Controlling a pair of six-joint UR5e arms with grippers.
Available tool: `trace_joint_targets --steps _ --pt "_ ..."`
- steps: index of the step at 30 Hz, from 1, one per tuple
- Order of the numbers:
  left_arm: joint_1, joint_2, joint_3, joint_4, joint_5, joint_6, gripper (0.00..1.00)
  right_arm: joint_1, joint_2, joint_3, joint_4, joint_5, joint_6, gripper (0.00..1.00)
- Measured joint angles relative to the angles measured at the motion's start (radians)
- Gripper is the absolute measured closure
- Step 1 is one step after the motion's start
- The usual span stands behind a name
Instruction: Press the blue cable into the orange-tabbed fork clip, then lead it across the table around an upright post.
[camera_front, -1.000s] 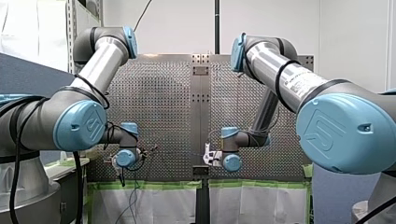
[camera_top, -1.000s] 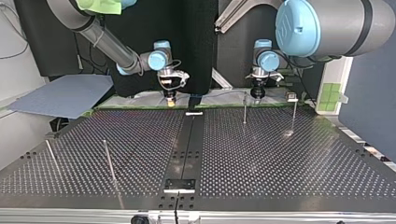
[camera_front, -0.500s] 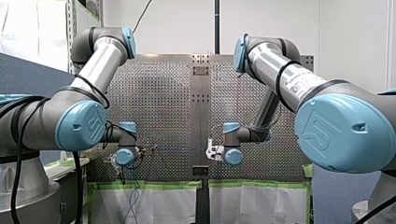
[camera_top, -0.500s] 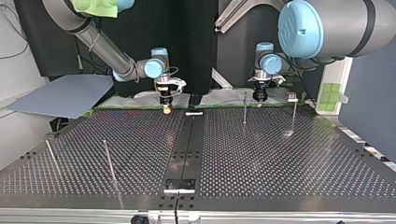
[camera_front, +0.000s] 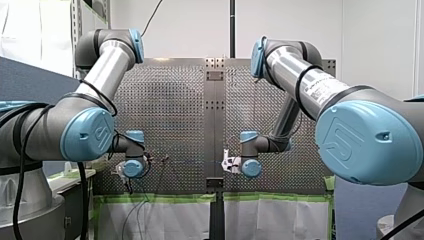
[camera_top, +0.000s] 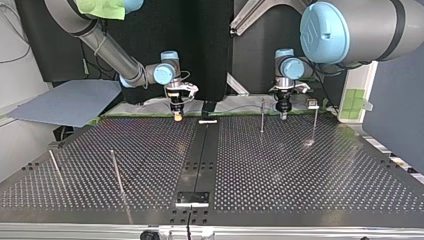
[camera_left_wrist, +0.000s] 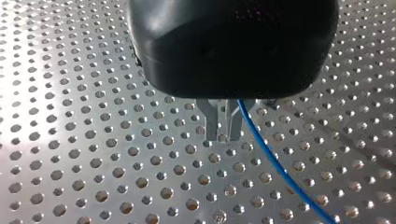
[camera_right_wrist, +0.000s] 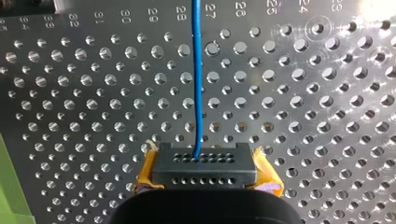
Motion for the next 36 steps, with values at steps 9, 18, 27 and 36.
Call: trace_joint_targets --steps 9,18,27,36 --pt "0.009 0.0 0.0 -0.056 0.069 0.054 0.1 0.0 0.002 0.0 0.005 -0.001 0.0 1.0" --pt "0.011 0.0 0.0 -0.145 0.001 0.135 0.0 0.001 0.002 0.0 0.006 -0.001 0.0 1.0" --pt "0.012 0.0 -0.02 -0.244 0.03 0.161 0.0 0.0 0.002 0.0 0.013 -0.005 0.001 1.0" --pt "0.013 0.001 -0.058 -0.331 0.116 0.182 0.0 0.0 0.003 0.0 0.014 -0.011 0.002 1.0"
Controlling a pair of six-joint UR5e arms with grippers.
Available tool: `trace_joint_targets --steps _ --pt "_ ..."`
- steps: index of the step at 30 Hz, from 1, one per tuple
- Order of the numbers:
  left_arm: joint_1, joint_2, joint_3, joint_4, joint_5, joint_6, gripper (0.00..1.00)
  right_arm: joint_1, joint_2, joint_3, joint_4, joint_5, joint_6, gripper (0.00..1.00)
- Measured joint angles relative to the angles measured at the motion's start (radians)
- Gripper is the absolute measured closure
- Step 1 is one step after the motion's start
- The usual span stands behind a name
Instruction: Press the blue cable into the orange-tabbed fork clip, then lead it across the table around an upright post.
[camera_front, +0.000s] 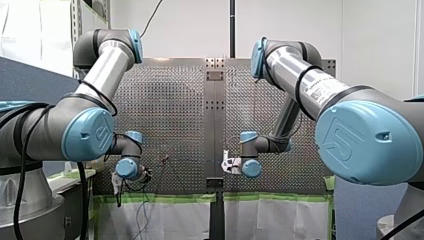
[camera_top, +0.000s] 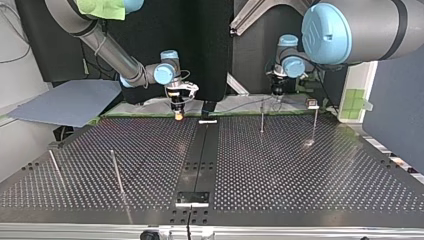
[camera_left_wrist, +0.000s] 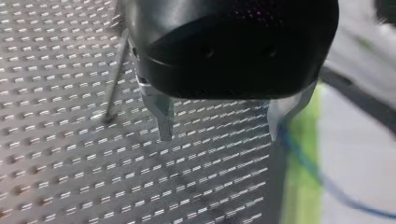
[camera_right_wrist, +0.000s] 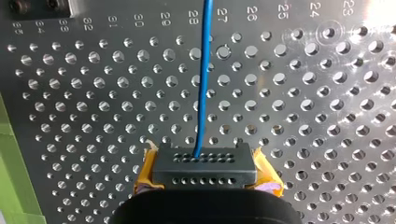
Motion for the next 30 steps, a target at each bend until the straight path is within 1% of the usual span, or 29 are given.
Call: trace_joint_targets --steps 4,7,13,19,28,30 --pt "0.003 0.005 -0.038 -0.035 0.042 0.017 0.0 0.0 0.001 0.0 0.0 0.0 0.0 1.0" --pt "0.003 0.019 -0.061 -0.031 0.059 0.02 0.0 0.0 0.001 0.0 0.001 -0.001 -0.001 1.0" --pt "0.002 0.07 -0.103 -0.023 0.067 0.019 0.0 0.0 0.001 0.0 0.0 0.0 -0.003 1.0" --pt "-0.005 0.13 -0.139 -0.034 0.07 0.009 0.0 0.0 0.002 0.0 -0.001 0.001 -0.004 1.0" --pt "-0.014 0.225 -0.146 -0.043 0.089 0.007 0.0 0.001 0.003 0.0 -0.001 0.002 -0.004 1.0" --pt "-0.016 0.234 -0.146 -0.041 0.092 0.008 0.0 0.001 0.003 0.0 -0.001 0.002 -0.004 1.0"
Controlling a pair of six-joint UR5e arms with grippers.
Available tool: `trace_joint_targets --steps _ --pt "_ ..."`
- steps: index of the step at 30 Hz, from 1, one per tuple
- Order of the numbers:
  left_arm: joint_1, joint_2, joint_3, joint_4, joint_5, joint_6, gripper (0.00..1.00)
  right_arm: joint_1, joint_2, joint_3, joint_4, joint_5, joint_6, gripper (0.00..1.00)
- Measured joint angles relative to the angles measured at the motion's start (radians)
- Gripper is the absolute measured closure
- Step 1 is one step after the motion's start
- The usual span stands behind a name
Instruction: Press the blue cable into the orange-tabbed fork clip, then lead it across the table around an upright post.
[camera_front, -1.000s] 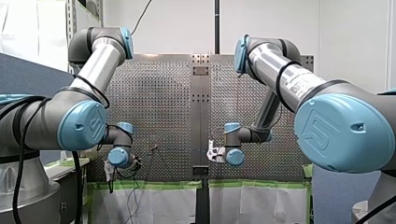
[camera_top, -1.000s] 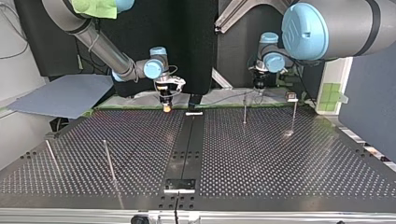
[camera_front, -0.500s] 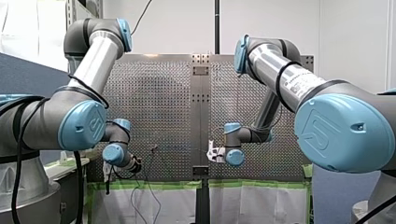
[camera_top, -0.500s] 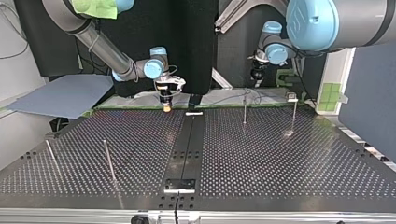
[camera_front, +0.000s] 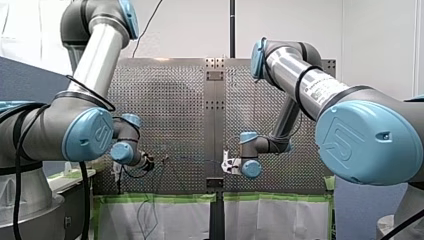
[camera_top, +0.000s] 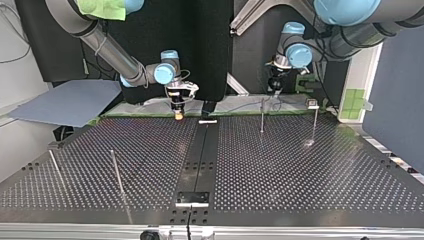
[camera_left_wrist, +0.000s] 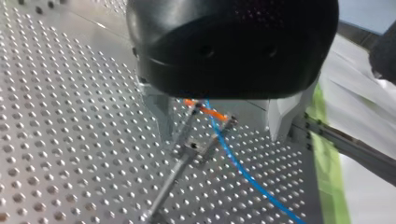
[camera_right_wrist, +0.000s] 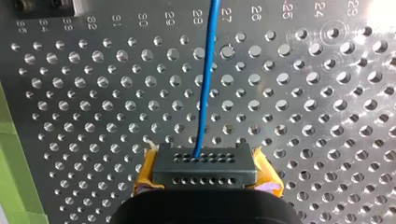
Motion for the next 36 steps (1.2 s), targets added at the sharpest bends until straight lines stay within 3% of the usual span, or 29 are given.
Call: trace_joint_targets --steps 36 --pt "-0.034 0.008 0.0 0.016 -0.003 -0.005 0.0 0.0 0.006 0.0 -0.004 -0.008 0.003 1.0"
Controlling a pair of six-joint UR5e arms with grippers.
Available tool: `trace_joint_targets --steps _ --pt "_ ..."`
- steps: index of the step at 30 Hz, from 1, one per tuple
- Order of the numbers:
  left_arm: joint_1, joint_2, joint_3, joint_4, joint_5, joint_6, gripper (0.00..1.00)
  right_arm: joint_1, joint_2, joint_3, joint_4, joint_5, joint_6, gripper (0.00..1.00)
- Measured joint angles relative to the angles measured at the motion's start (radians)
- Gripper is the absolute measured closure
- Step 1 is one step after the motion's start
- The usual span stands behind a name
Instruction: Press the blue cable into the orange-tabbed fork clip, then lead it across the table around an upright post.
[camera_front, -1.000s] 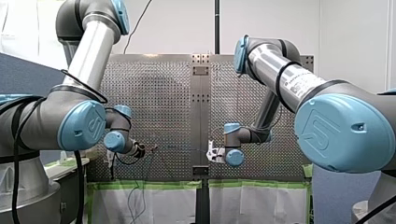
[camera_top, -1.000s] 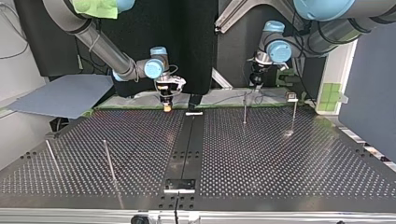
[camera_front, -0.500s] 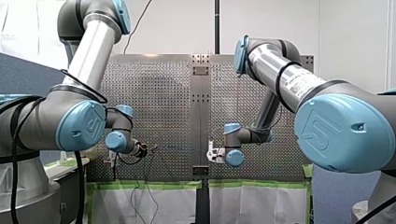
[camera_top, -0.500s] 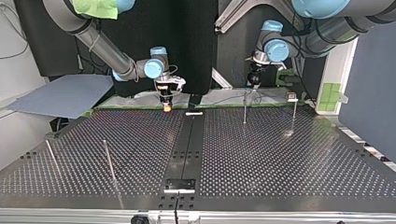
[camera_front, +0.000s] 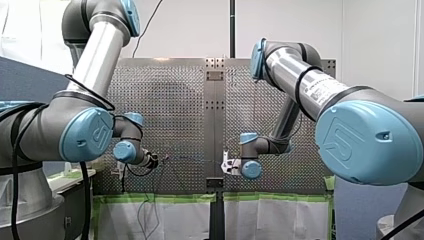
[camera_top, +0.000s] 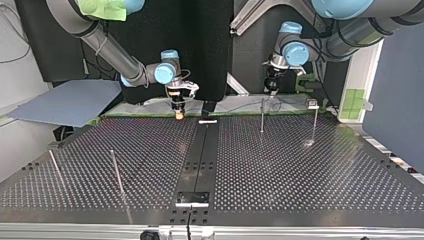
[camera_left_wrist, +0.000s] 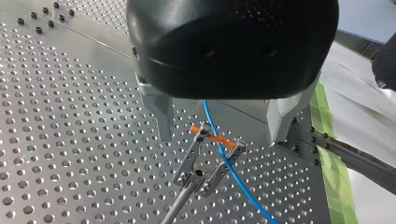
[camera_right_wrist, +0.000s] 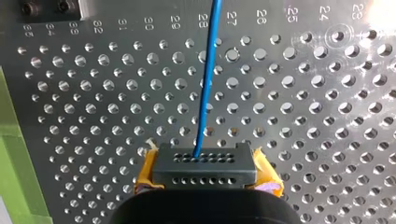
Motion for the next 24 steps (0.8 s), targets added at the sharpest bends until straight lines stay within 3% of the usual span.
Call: trace_joint_targets --steps 10,24 --pt "-0.021 0.0 0.0 0.025 0.007 0.032 0.0 0.002 0.002 0.0 0.0 -0.002 0.001 1.0" --pt "-0.085 -0.001 0.001 0.071 -0.065 0.001 0.0 0.006 0.006 0.0 -0.002 -0.002 0.002 1.0"
